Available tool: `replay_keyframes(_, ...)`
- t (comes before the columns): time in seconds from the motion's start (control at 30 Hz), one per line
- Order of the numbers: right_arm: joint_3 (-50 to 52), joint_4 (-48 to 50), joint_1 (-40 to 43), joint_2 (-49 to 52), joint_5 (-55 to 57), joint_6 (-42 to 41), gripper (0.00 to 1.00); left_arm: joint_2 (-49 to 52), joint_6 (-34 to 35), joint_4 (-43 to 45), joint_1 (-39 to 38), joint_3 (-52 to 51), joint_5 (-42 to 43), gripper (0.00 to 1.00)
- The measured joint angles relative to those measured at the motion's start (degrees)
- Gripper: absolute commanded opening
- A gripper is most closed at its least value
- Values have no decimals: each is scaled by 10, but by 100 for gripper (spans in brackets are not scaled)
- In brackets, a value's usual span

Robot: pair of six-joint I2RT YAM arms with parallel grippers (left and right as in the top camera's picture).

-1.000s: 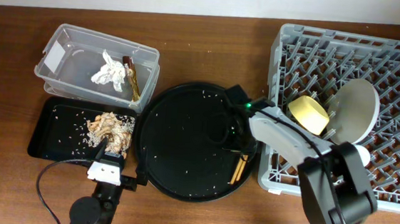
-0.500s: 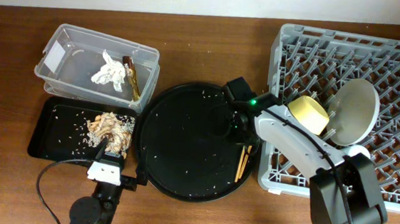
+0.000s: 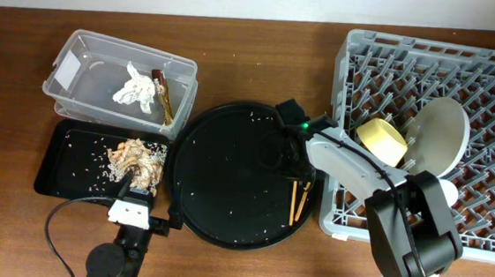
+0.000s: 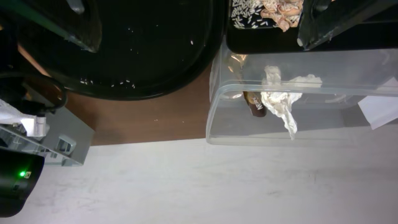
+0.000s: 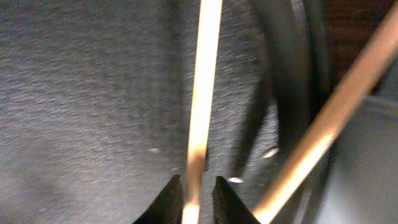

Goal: Sort waste into correct bins and load items into the dishwasher rack
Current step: 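Grasp the wooden chopsticks on the round tray with the right gripper, then place the chopsticks in the dish rack with the right gripper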

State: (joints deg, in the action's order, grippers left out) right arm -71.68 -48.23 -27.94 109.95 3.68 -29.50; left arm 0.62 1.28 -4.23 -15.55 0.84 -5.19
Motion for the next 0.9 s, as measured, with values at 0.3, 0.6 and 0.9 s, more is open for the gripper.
replay_keyframes(0.3,0,4,0,0,-64,-5,29,0,0,0,0,0,0,99)
replay_keyframes(0.6,18,-3,3,-7,-70,11,4,0,0,0,0,0,0,99)
replay_keyframes(0.9,-163,-41,228,-149,-12,129,4,0,0,0,0,0,0,99)
